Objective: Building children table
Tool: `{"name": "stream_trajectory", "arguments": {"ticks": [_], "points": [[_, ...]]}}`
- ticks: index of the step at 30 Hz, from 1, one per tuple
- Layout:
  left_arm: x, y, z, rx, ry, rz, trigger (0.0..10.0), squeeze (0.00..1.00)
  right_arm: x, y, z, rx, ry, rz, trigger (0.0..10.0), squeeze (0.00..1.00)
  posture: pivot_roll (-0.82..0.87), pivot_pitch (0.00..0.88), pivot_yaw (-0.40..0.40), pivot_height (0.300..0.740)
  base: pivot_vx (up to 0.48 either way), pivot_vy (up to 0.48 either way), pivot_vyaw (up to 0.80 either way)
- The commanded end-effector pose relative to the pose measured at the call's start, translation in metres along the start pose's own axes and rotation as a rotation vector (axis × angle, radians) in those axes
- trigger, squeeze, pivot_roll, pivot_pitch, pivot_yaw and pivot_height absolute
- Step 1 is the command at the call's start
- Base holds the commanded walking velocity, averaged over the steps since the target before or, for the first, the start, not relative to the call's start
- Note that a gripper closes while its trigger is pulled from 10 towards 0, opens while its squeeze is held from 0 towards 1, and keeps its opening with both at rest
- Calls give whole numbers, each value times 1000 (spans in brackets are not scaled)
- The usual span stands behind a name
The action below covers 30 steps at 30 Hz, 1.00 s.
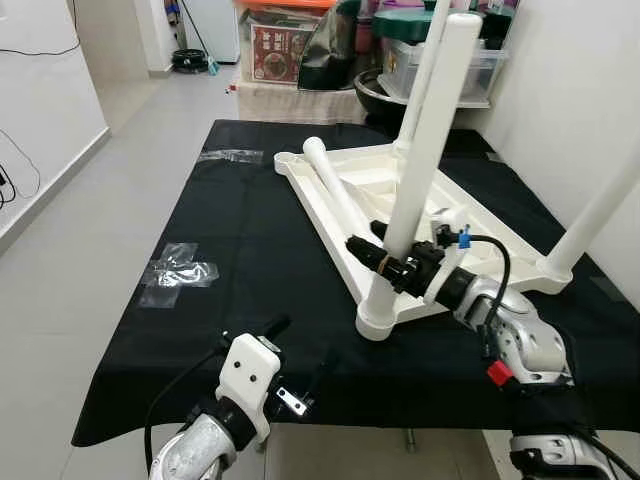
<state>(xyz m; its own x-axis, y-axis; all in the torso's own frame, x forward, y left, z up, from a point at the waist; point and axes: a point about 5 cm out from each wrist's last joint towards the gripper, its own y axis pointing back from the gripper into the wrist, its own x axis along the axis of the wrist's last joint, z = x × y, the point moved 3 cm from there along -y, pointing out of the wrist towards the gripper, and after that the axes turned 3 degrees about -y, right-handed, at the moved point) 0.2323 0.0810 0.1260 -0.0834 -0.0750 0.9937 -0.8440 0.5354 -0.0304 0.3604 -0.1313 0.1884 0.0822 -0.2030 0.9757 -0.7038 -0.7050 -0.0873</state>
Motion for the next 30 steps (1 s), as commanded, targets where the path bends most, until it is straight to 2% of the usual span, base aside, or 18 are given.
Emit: {"name": "stream_trajectory", "arguments": {"ticks": [1,5,7,8,10,11,13,14,16,17,18,21,22,26,27,28,29,30], "points": [[-4,1,0,-5,7,-23,10000,0,-2,-9,2,-41,26,4,0,0,122,0,-83,740,0,0,0],[-4,1,0,-5,6,-23,10000,0,-5,-11,14,-171,49,7,0,0,118,0,-83,740,0,0,0],[-4,1,0,-7,6,-24,10000,0,-7,-5,32,-350,71,5,0,0,116,0,-82,740,0,0,0],[-4,1,0,-7,6,-24,10000,0,-7,-5,32,-350,71,5,0,0,116,0,-82,740,0,0,0],[-4,0,1,-8,6,-24,10000,0,-8,14,54,-599,73,11,0,0,113,0,-82,740,0,0,0],[-4,0,1,-8,6,-24,10000,0,-8,14,54,-599,73,11,0,0,113,0,-82,740,0,0,0],[-4,0,1,-10,6,-23,10000,0,-11,39,73,-864,60,9,0,0,110,0,-81,740,0,0,0],[-4,0,1,-10,6,-23,10000,0,-11,39,73,-864,60,9,0,0,110,0,-81,740,0,0,0],[-5,0,1,-11,6,-24,10000,0,-13,59,82,-1042,69,6,0,0,110,0,-80,740,0,0,0],[-5,0,1,-11,6,-24,10000,0,-13,59,82,-1042,69,6,0,0,110,0,-80,740,0,0,0],[-5,0,1,-12,5,-23,10000,0,-15,73,85,-1153,64,5,0,0,109,0,-78,740,0,0,0],[-5,0,1,-13,4,-23,10000,0,-16,86,86,-1252,60,7,0,0,109,0,-78,740,0,0,0],[-5,0,1,-14,4,-22,10000,0,-16,98,85,-1353,63,11,0,0,108,0,-76,740,0,0,0],[-5,0,1,-16,3,-22,10000,0,-17,107,80,-1456,65,14,0,0,106,0,-75,740,0,0,0],[-5,0,1,-16,3,-23,10000,0,-17,105,78,-1469,61,21,1569,0,109,0,-77,740,0,0,0],[-5,0,1,-16,3,-23,10000,0,-17,105,78,-1469,61,21,1569,0,109,0,-77,740,0,0,0],[-5,0,1,-16,3,-23,10000,0,-17,103,77,-1473,58,27,10000,0,109,0,-77,740,0,0,0],[-5,0,1,-16,3,-23,10000,0,-16,101,76,-1478,54,39,10000,0,109,0,-77,740,0,0,0]]}}
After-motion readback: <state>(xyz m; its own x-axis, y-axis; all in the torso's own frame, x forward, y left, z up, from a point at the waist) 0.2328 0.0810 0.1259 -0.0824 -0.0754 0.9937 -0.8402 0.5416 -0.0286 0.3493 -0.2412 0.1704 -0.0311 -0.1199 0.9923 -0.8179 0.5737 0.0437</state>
